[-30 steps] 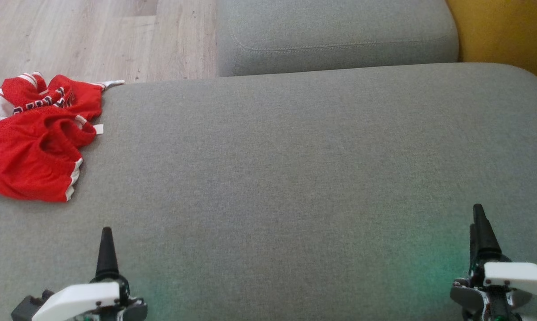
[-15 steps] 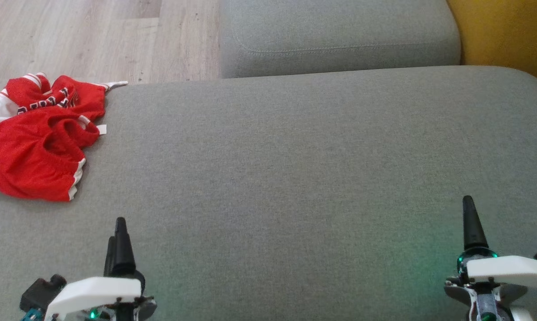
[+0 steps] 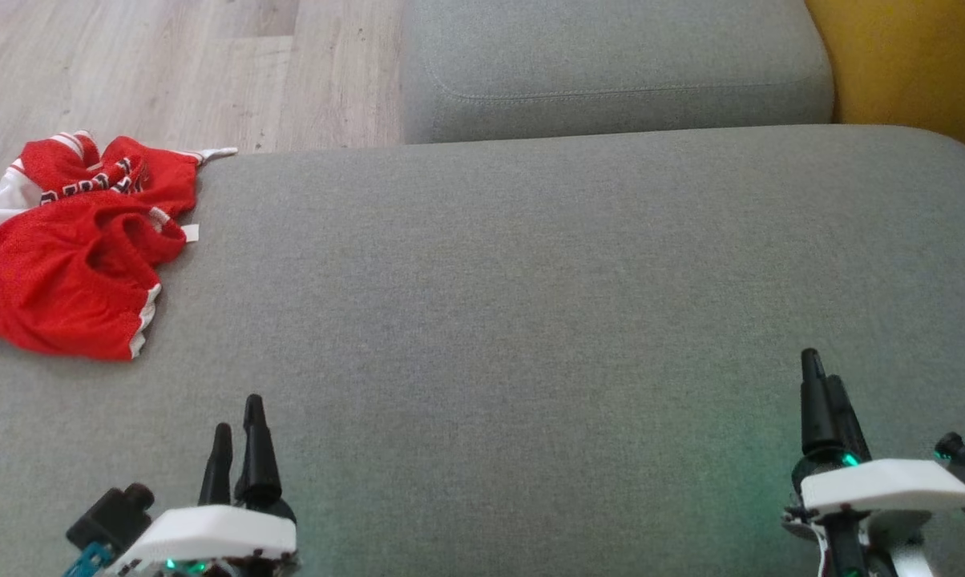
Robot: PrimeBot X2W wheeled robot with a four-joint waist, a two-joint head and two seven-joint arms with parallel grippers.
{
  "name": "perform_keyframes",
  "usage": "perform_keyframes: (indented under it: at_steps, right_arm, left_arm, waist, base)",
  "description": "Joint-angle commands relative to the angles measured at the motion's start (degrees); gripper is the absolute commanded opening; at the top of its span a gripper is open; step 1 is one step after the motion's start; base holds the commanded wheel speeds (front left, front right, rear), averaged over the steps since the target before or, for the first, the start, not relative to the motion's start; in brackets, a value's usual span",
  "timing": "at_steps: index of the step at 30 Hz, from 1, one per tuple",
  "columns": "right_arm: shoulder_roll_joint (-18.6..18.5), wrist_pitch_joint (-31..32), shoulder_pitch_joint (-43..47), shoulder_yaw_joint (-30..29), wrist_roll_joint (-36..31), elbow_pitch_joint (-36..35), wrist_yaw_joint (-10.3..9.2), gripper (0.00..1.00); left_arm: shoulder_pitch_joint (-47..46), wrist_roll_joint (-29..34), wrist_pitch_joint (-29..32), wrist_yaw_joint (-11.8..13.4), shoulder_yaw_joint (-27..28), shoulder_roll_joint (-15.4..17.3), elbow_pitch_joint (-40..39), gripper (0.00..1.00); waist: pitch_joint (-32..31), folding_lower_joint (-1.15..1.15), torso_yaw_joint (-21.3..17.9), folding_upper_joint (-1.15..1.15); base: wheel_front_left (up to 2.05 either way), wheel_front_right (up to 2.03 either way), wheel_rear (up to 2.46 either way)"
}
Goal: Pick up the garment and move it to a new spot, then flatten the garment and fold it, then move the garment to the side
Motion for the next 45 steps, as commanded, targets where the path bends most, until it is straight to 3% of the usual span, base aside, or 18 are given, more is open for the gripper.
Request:
perform_keyframes:
  at_steps: [1,45]
  right_arm:
    - [-0.33,-1.06,-1.07,0.98,-1.94,-2.32,0.22,1.0]
    - [-0.5,-8.5,-1.15,6.1,-35.05,0.99,0.38,1.0]
  left_arm:
    - [-1.49,1.97,-0.93,0.25,0.22,0.51,-2.27,1.0]
    - [-0.77,30.62,-8.42,2.39,-3.85,1.07,1.53,1.0]
  waist:
    - [-0.04,0.0,0.05,0.0]
    - [-1.07,0.0,1.62,0.0]
  base:
    - [0.0,0.0,0.0]
    - [0.0,0.0,0.0]
